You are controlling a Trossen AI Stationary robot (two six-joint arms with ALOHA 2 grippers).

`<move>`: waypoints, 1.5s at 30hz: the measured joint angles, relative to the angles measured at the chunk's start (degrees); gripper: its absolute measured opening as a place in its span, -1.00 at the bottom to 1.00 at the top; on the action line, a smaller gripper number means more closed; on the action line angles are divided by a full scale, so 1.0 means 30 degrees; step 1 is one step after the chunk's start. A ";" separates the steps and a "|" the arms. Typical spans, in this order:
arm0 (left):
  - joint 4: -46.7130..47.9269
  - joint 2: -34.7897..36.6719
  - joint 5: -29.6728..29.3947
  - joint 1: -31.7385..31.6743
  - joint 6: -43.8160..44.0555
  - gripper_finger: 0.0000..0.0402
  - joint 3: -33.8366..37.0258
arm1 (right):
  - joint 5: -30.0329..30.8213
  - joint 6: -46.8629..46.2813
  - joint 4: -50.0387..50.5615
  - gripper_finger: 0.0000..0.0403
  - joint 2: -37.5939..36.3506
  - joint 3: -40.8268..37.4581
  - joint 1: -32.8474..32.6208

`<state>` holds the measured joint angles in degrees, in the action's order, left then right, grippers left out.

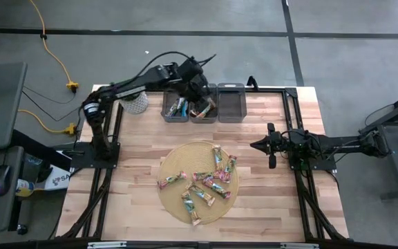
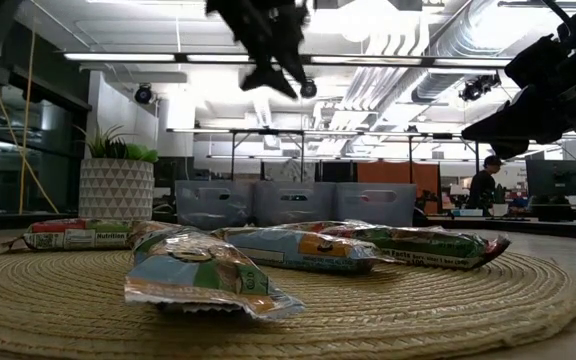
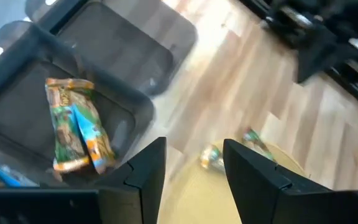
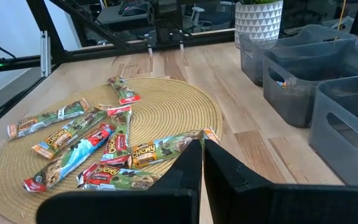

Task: Pick and place Granola Bars by type
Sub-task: Put the yellow granola bar into the middle black bin

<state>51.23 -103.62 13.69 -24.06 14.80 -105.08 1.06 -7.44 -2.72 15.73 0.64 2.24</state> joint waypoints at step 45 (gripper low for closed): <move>-0.4296 0.3985 -1.2684 1.9493 2.8664 -0.23 1.0405 | 0.0000 -0.0006 0.0018 -1.00 0.0007 -0.0002 -0.0006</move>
<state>38.34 -91.67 -24.36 34.42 100.79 -73.86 1.06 -7.46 -2.67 15.75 0.64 2.22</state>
